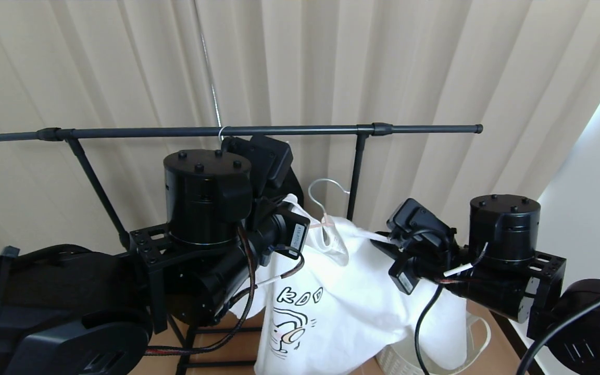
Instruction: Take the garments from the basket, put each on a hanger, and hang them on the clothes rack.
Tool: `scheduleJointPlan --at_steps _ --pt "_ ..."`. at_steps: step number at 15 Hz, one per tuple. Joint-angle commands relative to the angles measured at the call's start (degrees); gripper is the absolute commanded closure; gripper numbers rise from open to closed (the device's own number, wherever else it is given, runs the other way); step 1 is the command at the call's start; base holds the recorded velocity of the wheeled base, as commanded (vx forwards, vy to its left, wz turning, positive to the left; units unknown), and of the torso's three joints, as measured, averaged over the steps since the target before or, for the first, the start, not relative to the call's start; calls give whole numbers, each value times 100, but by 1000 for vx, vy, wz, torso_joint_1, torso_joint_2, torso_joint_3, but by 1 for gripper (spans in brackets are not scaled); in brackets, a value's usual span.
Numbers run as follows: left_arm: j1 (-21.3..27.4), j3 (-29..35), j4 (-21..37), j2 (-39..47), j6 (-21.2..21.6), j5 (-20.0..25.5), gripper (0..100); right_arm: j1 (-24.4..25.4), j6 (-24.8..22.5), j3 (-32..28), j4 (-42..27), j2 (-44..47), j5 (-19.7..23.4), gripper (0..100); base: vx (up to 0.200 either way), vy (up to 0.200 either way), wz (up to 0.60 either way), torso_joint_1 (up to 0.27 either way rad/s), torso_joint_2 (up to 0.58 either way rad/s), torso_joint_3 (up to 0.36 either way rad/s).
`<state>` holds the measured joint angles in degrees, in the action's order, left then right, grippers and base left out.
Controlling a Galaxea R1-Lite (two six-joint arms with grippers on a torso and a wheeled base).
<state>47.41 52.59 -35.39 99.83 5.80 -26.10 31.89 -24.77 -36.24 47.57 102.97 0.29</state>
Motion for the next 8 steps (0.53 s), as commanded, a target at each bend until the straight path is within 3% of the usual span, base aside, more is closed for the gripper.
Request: scheduleJointPlan --at_steps 1,3,6,7,8 --pt "40 41 -3 1 0 0 100 168 192 21 130 258 6 100 0 0 0 0 0 0" --pt "58 67 -3 19 -9 0 100 283 1053 -23 490 276 59 100 0 0 0 0 0 0" --pt "67 164 -12 45 -9 0 100 291 1739 -146 745 311 305 100 0 0 0 0 0 0" --pt "67 164 -12 45 -9 0 100 291 1739 -146 745 311 305 100 0 0 0 0 0 0" --pt "67 199 -12 72 -35 0 100 274 2249 -190 1018 302 691 100 0 0 0 0 0 0"
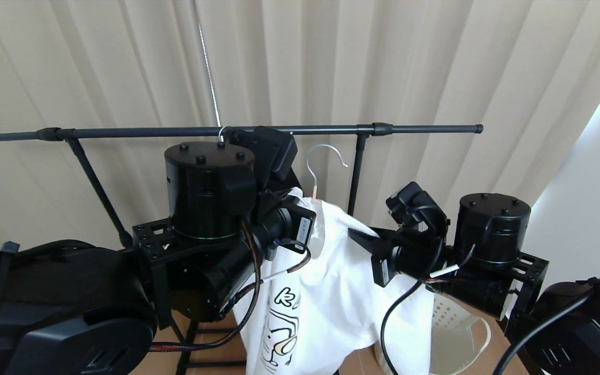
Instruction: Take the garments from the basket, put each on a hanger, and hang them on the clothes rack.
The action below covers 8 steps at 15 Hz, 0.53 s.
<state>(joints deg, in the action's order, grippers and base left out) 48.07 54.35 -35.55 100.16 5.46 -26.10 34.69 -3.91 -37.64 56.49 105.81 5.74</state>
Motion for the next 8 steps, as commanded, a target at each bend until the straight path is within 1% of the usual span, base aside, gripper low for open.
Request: scheduleJointPlan --at_steps 1,2,5,8 --pt "1 32 -5 65 -19 0 100 -24 347 -50 240 9 270 100 0 0 0 0 0 0" --pt "1 23 -5 65 -19 0 100 -77 532 -50 389 18 393 100 0 0 0 0 0 0" --pt "45 23 -31 65 -28 8 100 -147 813 -50 609 18 586 100 0 0 0 0 0 0" --pt "45 -3 -40 56 -159 8 100 -200 813 -41 617 27 621 100 0 0 0 0 0 0"
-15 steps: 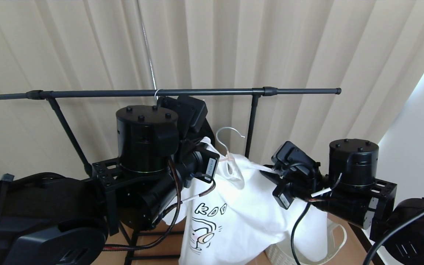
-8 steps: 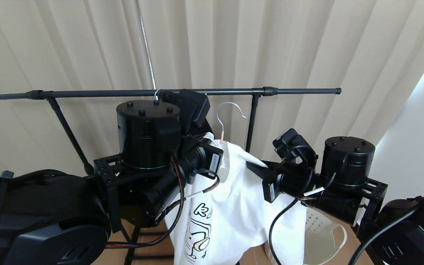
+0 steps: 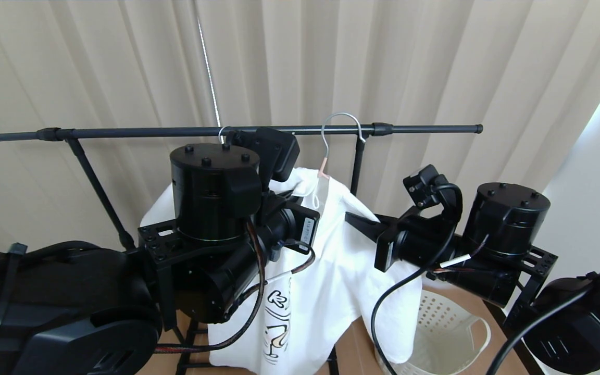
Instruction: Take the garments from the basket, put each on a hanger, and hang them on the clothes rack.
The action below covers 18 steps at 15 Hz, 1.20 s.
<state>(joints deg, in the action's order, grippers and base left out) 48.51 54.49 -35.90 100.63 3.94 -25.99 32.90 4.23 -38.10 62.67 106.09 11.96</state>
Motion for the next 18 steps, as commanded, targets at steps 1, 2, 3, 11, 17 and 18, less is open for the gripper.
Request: scheduleJointPlan --at_steps 1,2,3,11,17,18 --pt "1 -26 -5 0 -42 -3 100 -21 -1 4 8 -1 -1 100 0 0 0 0 0 0" --pt "1 -97 -5 -9 -51 6 100 -38 -1 4 26 -1 -1 100 0 0 0 0 0 0" --pt "1 -158 -5 -26 -42 15 100 -47 -1 -5 61 -1 -1 100 0 0 0 0 0 0" --pt "71 -369 -5 -114 -25 41 0 -91 -10 -5 79 -10 -1 100 0 0 0 0 0 0" --pt "80 -659 -5 -791 -7 59 0 -522 -54 -40 87 -19 122 100 0 0 0 0 0 0" --pt "71 -703 -5 -896 11 59 0 -566 -54 -40 87 -19 158 100 0 0 0 0 0 0"
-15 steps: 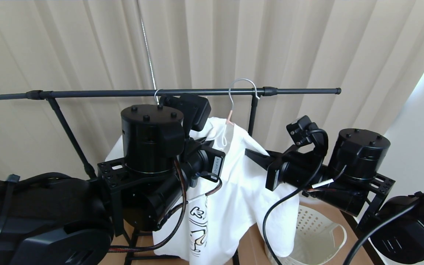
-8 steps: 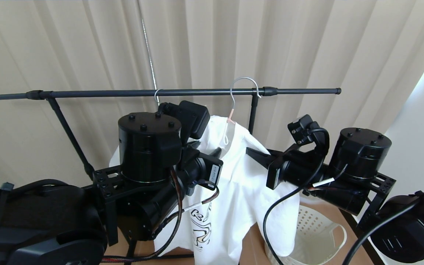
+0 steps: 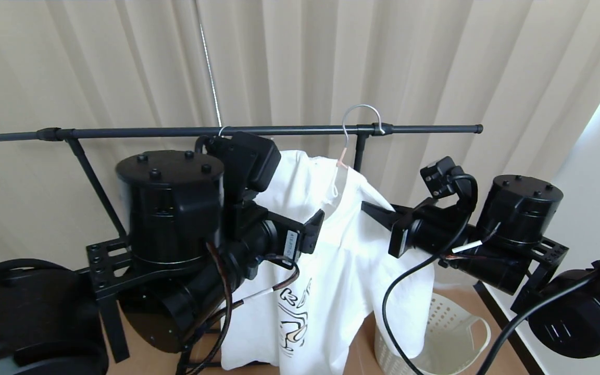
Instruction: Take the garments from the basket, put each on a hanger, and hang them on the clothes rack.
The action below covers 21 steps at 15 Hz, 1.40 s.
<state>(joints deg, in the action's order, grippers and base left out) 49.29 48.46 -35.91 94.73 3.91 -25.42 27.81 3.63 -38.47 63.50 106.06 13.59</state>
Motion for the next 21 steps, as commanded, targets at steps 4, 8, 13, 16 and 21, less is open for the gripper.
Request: scheduleJointPlan --at_steps 4,8,13,16,21 --pt "-613 -689 5 -860 127 177 0 -399 -486 130 4 3 205 100 0 0 0 0 0 0" --pt "-1861 -1330 -3 -939 92 1549 0 -680 -688 244 4 3 662 100 0 0 0 0 0 0" --pt "-2863 -1884 -540 -588 92 2665 0 -750 -768 367 215 20 961 100 0 0 0 0 0 0" --pt "-3109 -1963 -1225 -60 136 2709 0 -742 -803 499 417 11 1023 100 0 0 0 0 0 0" --pt "-3188 -1901 -1489 520 57 2700 0 -742 -820 499 435 -24 1058 100 0 0 0 0 0 0"
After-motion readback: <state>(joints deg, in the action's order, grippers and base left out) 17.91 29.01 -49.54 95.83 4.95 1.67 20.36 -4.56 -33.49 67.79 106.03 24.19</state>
